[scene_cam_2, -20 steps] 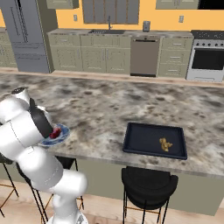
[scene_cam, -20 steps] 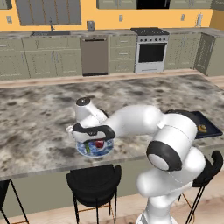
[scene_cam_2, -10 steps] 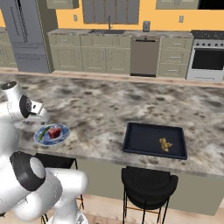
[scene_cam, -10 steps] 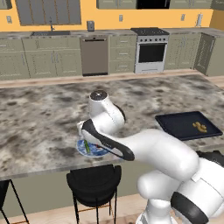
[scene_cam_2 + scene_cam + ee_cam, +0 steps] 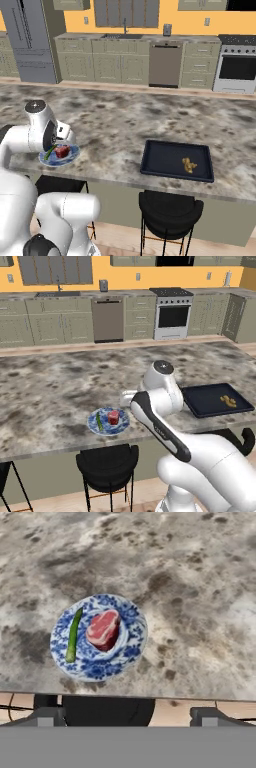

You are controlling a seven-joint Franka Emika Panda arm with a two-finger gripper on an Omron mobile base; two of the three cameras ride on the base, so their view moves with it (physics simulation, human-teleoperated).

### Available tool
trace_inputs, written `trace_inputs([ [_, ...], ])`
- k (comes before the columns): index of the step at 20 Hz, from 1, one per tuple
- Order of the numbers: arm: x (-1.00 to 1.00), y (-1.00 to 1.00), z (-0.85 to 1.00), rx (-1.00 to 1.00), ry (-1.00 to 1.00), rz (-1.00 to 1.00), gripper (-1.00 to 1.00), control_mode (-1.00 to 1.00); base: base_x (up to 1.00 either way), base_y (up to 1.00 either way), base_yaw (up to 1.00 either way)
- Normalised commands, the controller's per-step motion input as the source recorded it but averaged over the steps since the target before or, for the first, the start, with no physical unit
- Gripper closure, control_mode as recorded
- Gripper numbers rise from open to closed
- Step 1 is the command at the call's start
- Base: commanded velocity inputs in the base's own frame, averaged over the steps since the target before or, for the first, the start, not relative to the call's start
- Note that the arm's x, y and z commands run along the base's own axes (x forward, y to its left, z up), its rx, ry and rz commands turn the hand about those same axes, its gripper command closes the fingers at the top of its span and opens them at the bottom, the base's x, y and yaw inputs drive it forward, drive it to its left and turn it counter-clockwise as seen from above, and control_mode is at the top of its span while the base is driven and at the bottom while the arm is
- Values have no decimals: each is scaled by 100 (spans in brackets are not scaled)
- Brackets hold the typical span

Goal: Create a steak meal by picking up the steak and asparagus from the tray and placing them on the plate. Leave the ginger on the tray.

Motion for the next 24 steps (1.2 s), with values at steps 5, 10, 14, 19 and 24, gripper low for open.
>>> trace_inputs([
  [5, -8, -11, 33, 0, -6, 1, -100, -100, 0, 0, 0],
  [10, -5, -7, 19, -5, -2, 2, -100, -100, 0, 0, 0],
  [14, -18, -43, 0, 0, 0, 3, -100, -100, 0, 0, 0],
  [19, -42, -74, -2, 0, 0, 11, -100, -100, 0, 0, 0],
  [24, -55, -98, -6, 0, -1, 15, -100, -100, 0, 0, 0],
])
